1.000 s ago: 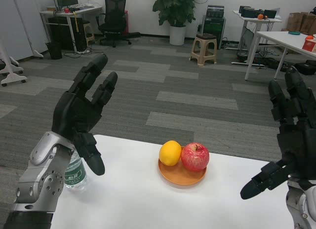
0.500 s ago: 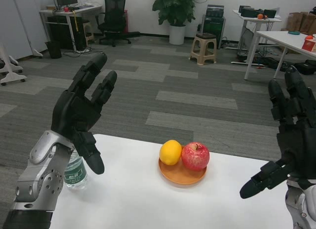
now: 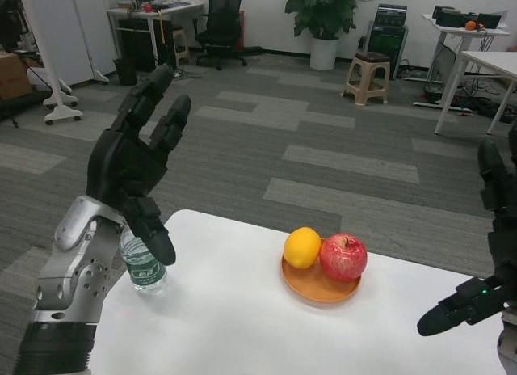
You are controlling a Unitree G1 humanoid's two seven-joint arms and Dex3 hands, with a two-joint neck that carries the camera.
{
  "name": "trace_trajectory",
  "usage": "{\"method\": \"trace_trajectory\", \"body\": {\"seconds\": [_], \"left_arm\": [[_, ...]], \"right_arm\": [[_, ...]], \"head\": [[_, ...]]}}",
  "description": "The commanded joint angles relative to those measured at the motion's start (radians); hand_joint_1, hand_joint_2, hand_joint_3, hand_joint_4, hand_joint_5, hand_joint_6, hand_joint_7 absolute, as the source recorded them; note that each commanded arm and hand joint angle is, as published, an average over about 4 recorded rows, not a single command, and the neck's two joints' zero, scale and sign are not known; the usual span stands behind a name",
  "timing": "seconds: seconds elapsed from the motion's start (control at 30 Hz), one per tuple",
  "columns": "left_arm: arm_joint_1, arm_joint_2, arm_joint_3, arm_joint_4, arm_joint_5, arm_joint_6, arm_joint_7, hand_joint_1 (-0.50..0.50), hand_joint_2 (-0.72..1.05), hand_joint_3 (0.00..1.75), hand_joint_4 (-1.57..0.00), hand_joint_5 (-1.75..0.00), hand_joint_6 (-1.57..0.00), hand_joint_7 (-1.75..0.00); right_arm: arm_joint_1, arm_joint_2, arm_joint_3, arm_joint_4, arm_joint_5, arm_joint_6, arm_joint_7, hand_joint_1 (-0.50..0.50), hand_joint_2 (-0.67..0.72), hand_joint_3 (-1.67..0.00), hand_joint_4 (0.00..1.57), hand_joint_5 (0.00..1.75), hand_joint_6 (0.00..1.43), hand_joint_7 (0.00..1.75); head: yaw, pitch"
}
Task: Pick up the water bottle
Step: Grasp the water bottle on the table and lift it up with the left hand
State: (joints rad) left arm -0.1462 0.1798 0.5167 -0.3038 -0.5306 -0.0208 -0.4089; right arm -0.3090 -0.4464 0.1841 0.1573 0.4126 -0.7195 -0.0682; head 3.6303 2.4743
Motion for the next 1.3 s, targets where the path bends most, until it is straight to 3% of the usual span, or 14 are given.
{"method": "trace_trajectory", "body": {"seconds": [0.03, 0.3, 0.57, 0.9, 1.03, 1.3], "left_arm": [[0.004, 0.017, 0.03, -0.051, 0.0, -0.001, 0.001, -0.5, -0.55, 0.04, 0.0, 0.0, 0.0, -0.28], [0.017, 0.038, 0.107, -0.156, -0.024, 0.028, 0.005, -0.5, -0.55, 0.07, 0.0, 0.0, 0.0, -0.28], [0.125, 0.083, 0.22, -0.161, -0.157, 0.003, 0.035, -0.5, -0.55, 0.07, 0.0, 0.0, 0.0, -0.28], [0.258, 0.129, 0.348, -0.161, -0.272, 0.044, 0.042, -0.5, -0.55, 0.09, 0.0, 0.0, 0.0, -0.28], [0.344, 0.145, 0.42, -0.134, -0.281, 0.065, 0.045, -0.5, -0.5, 0.09, 0.0, 0.0, 0.0, -0.28], [0.336, 0.092, 0.428, -0.028, -0.233, 0.044, 0.026, -0.5, -0.46, 0.09, 0.0, 0.0, 0.0, -0.28]], "right_arm": [[-0.005, -0.002, -0.005, 0.007, 0.005, -0.005, -0.002, -0.29, 0.53, 0.0, 0.0, 0.0, 0.0, 0.0], [-0.019, -0.004, -0.007, 0.016, 0.004, -0.005, -0.002, -0.29, 0.53, 0.0, 0.0, 0.0, 0.0, 0.0], [-0.052, -0.008, 0.008, 0.059, 0.005, -0.004, -0.002, -0.31, 0.53, 0.0, 0.0, 0.0, 0.0, 0.0], [-0.078, -0.008, 0.015, 0.1, 0.005, -0.003, -0.004, -0.31, 0.53, 0.0, 0.0, 0.0, 0.0, 0.0], [-0.087, -0.008, 0.024, 0.123, 0.005, -0.003, -0.004, -0.29, 0.53, 0.0, 0.0, 0.0, 0.0, 0.0], [-0.087, -0.008, 0.024, 0.13, 0.005, -0.003, -0.004, -0.29, 0.53, 0.0, 0.0, 0.0, 0.0, 0.0]], "head": [[-0.003, -0.006], [-0.002, 0.0], [0.009, -0.003], [0.036, -0.021], [0.042, -0.021], [0.064, -0.024]]}}
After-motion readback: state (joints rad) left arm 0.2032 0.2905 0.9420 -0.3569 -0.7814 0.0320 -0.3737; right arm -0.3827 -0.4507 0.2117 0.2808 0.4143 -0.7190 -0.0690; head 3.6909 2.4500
